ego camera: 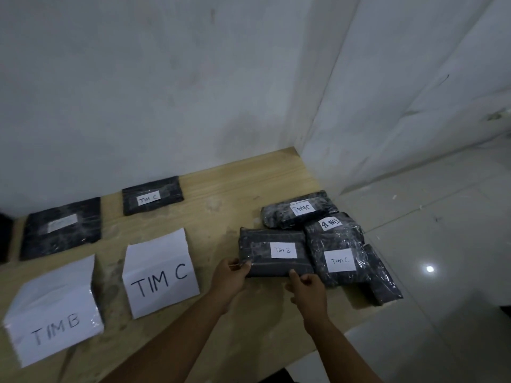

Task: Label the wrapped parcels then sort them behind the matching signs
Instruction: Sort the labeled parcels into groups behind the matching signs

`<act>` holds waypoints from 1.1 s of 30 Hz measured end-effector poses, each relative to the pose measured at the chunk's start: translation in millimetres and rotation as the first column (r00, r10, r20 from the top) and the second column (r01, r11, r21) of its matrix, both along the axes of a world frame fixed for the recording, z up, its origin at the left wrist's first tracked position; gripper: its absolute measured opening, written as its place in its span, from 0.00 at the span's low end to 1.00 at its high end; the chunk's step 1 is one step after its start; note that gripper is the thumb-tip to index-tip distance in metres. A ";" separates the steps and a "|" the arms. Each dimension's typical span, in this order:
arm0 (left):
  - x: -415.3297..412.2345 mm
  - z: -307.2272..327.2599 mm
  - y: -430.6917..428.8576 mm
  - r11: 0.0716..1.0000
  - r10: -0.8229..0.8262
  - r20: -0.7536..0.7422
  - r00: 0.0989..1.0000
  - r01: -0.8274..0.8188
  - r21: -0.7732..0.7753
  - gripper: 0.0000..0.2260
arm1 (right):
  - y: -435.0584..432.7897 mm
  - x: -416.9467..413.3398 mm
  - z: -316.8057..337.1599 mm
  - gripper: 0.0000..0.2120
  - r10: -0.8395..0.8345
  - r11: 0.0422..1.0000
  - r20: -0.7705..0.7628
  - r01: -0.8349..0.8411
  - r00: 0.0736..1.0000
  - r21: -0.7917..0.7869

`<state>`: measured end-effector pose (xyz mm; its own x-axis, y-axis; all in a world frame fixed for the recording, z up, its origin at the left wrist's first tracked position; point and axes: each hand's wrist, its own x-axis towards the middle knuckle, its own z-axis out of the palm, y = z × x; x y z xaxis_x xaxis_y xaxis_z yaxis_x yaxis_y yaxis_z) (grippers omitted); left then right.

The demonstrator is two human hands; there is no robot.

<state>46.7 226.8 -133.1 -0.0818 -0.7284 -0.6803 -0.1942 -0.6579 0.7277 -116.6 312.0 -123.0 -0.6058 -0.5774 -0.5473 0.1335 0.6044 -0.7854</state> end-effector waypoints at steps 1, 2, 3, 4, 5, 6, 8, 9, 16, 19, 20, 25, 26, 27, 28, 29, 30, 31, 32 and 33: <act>1.4 -0.9 -1.7 1.000 0.014 -0.010 1.000 -0.014 -0.009 0.21 | -1.7 1.6 -0.1 0.12 0.015 1.000 -0.001 -0.015 1.000 -0.006; 2.6 -1.8 -1.5 1.000 0.021 -0.036 0.999 -0.022 -0.015 0.21 | -0.4 2.2 0.3 0.12 0.021 1.000 -0.005 -0.021 1.000 -0.015; 5.2 -0.5 -1.7 0.999 0.031 -0.065 0.997 -0.032 -0.021 0.23 | -0.4 3.1 0.6 0.12 0.025 0.999 -0.008 -0.025 1.000 -0.027; 10.0 -0.1 -2.6 0.998 0.048 -0.091 0.995 -0.050 -0.023 0.25 | -1.5 5.3 1.5 0.12 0.032 0.999 -0.007 -0.032 0.999 -0.038; 14.8 1.3 -2.7 0.998 0.060 -0.112 0.992 -0.062 -0.020 0.27 | -1.9 7.3 2.9 0.12 0.037 0.998 -0.005 -0.038 0.999 -0.050; 20.7 2.5 -3.4 0.997 0.073 -0.133 0.988 -0.076 -0.021 0.26 | -2.9 10.1 3.9 0.13 0.049 0.997 -0.004 -0.050 0.999 -0.057; 34.1 6.4 -4.7 0.995 0.093 -0.165 0.982 -0.098 -0.023 0.22 | -5.9 18.7 6.6 0.13 0.083 0.994 -0.002 -0.083 0.997 -0.069; 41.0 7.1 -5.6 0.994 0.103 -0.179 0.979 -0.109 -0.024 0.20 | -7.5 23.6 7.9 0.14 0.097 0.992 0.000 -0.097 0.995 -0.076; 107.2 13.1 -11.8 0.968 0.229 -0.215 0.949 -0.246 -0.054 0.14 | -28.0 78.1 15.1 0.15 0.212 0.971 0.040 -0.206 0.977 -0.120; 137.0 15.9 -14.0 0.954 0.270 -0.218 0.938 -0.291 -0.068 0.12 | -38.6 105.6 23.1 0.14 0.237 0.959 0.028 -0.229 0.971 -0.168; 148.8 14.8 -14.4 0.947 0.288 -0.227 0.930 -0.311 -0.074 0.12 | -42.1 116.5 24.4 0.13 0.252 0.952 0.020 -0.244 0.968 -0.182; 206.7 28.0 -21.9 0.924 0.326 -0.236 0.915 -0.362 -0.128 0.13 | -68.5 172.0 33.5 0.17 0.254 0.939 0.002 -0.246 0.967 -0.240; 220.6 31.6 -24.3 0.917 0.335 -0.237 0.912 -0.374 -0.141 0.12 | -74.8 184.9 34.1 0.19 0.265 0.934 0.009 -0.255 0.964 -0.250; 235.0 35.2 -26.8 0.912 0.343 -0.231 0.910 -0.382 -0.149 0.12 | -81.3 198.0 35.9 0.20 0.280 0.929 0.020 -0.266 0.960 -0.256; 249.4 34.9 -28.8 0.905 0.355 -0.229 0.906 -0.395 -0.160 0.12 | -87.1 209.6 35.6 0.22 0.311 0.920 0.020 -0.296 0.950 -0.258; 269.7 36.9 -31.7 0.900 0.362 -0.214 0.907 -0.400 -0.175 0.13 | -95.4 227.3 35.7 0.22 0.350 0.906 0.011 -0.336 0.937 -0.258; 286.1 36.3 -33.9 0.894 0.370 -0.195 0.908 -0.405 -0.189 0.15 | -102.0 240.4 35.1 0.22 0.383 0.893 0.002 -0.369 0.924 -0.258; 301.7 37.7 -36.2 0.894 0.372 -0.167 0.913 -0.401 -0.202 0.16 | -108.9 253.3 34.0 0.21 0.405 0.883 0.000 -0.391 0.914 -0.260; 316.7 37.6 -39.0 0.888 0.382 -0.141 0.913 -0.405 -0.218 0.16 | -115.6 265.9 32.5 0.21 0.419 0.876 0.008 -0.403 0.908 -0.264; 329.7 39.2 -41.2 0.880 0.403 -0.121 0.907 -0.420 -0.220 0.15 | -121.3 278.4 31.7 0.21 0.432 0.872 0.017 -0.413 0.902 -0.265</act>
